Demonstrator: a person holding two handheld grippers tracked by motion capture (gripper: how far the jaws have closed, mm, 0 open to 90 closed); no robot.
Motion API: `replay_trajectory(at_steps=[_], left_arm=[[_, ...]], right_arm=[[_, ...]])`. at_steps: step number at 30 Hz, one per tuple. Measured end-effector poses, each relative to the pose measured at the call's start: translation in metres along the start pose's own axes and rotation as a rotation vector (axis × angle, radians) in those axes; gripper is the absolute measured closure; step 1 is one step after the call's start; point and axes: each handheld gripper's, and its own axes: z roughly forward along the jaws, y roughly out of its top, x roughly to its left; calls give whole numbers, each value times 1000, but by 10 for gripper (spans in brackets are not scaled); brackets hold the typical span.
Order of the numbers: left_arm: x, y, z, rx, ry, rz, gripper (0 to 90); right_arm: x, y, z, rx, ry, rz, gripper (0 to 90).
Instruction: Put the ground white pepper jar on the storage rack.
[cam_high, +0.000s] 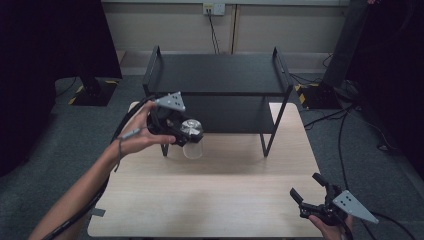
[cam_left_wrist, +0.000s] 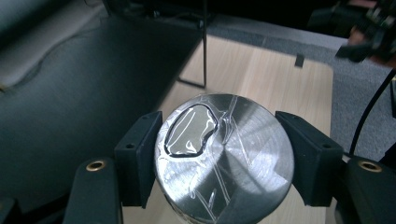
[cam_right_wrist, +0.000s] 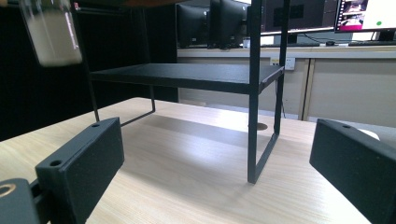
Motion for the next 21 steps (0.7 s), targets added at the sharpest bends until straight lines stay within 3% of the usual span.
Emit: replay_trajectory(at_steps=[7, 8, 11, 12, 17, 21], left_arm=[[1, 48, -35, -42, 30, 0, 346], [2, 61, -44, -47, 37, 2, 346], [4, 73, -51, -58, 47, -10, 346], [6, 88, -59, -67, 66, -17, 346], [5, 108, -69, -75, 110, -19, 346], [8, 119, -74, -96, 177, -70, 346]], right_arm=[[0, 0, 0, -2, 0, 6, 23], [0, 0, 0, -2, 0, 4, 23], [0, -1, 0, -8, -1, 5, 23], [0, -1, -1, -7, -2, 7, 23], [-1, -1, 0, -6, -2, 11, 23], [-1, -1, -1, -9, -2, 13, 23]])
